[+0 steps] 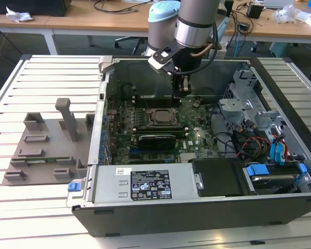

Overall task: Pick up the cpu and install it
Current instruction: 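Close the cpu cover, then install the first cpu locking lever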

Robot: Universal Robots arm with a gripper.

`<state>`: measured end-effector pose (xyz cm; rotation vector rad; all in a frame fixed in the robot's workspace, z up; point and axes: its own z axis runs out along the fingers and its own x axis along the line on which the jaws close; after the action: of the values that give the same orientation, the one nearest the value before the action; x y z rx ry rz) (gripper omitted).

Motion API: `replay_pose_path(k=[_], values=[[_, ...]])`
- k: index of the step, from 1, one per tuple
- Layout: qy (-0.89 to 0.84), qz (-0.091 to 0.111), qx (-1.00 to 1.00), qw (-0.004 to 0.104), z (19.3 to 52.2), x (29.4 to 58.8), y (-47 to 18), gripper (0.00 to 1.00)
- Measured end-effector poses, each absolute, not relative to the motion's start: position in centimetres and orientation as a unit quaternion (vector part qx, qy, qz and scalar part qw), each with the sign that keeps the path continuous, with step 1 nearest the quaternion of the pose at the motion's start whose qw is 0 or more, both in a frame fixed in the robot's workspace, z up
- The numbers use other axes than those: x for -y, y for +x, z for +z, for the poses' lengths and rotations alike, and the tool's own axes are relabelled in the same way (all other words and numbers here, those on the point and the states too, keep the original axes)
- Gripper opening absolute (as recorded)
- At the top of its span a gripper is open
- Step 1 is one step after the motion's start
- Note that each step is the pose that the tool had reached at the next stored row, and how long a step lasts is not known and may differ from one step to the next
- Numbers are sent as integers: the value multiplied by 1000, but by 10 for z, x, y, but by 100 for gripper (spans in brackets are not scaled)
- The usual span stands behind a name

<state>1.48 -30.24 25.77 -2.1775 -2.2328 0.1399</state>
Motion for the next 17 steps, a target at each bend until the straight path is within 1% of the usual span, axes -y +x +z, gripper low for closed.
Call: replay_pose_path(k=[12, 17], values=[[-692, 45, 721, 9, 259, 302, 15, 11], [-610, 46, 791, 5, 258, 302, 15, 11]])
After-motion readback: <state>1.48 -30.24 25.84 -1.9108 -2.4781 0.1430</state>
